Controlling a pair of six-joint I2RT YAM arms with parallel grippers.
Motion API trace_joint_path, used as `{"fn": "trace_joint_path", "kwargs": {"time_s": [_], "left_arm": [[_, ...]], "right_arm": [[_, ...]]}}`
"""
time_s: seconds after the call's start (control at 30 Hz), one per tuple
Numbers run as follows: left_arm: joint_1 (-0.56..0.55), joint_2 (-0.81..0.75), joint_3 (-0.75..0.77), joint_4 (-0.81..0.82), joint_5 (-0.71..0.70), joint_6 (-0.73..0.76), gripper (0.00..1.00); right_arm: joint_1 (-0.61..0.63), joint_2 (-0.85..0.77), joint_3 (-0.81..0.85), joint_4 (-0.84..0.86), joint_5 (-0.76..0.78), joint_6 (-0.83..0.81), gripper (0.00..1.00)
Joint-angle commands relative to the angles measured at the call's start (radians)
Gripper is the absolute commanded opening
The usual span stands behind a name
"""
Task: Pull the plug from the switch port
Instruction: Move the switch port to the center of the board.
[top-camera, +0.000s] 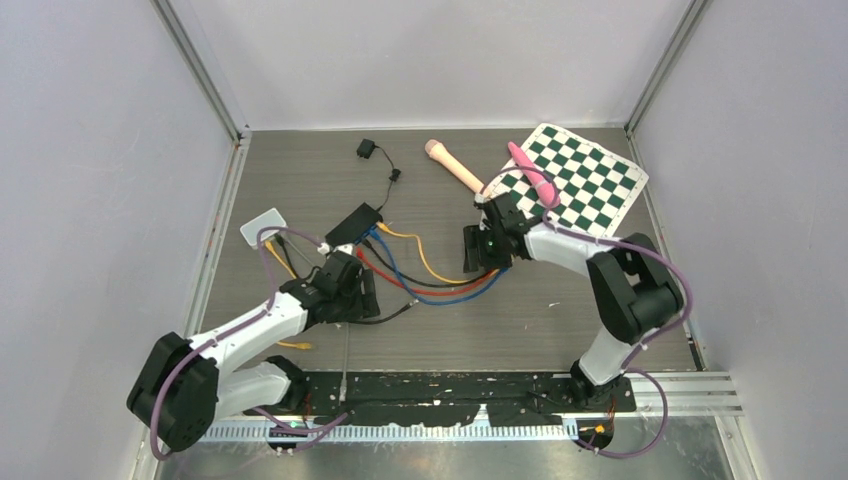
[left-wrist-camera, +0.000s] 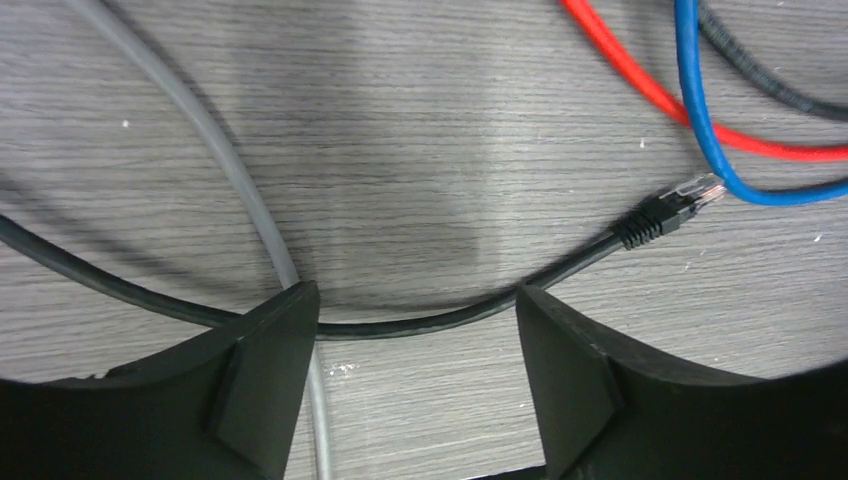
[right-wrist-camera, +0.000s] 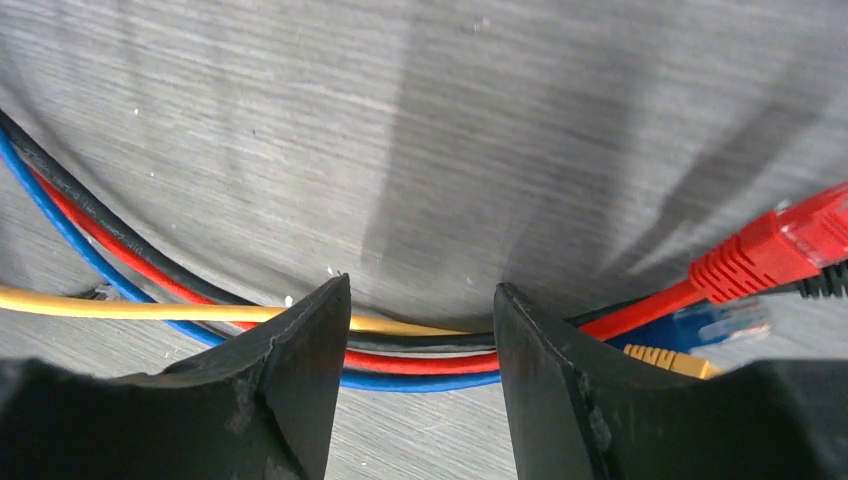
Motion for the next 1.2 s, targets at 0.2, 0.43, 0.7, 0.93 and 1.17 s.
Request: {"fn": "trace_joint_path", "kwargs": {"time_s": [0.2,0.43,0.7,0.93,1.17], "left_arm": [[0.154,0.081,0.251,0.003,0.047,0.157,0.82],[0.258,0.268,0.358,0.045,0.146,0.193,0.81],[0.32,0.408,0.43,0.066,0.177,0.199,0.79],[0.338,0.389,0.414,0.08,0.212,0.22,0.78],[0.338,0.311,0.348,0.073,0.215,0.234,0.78]], "right_arm": [[0.025,-0.187,-0.393,0.03,-0.051,0.209,0.61],[0.094,-0.301,-0.559,0.036,-0.062,0.307,0.58],[0.105,-0.464,-0.528,-0.069,-0.009,0.31,0.6],[0.104,-0.402,-0.167,-0.172,0.16,0.176,0.75],[0.101,-0.17,0.2,-0.173,0.168,0.133,0.78]]}}
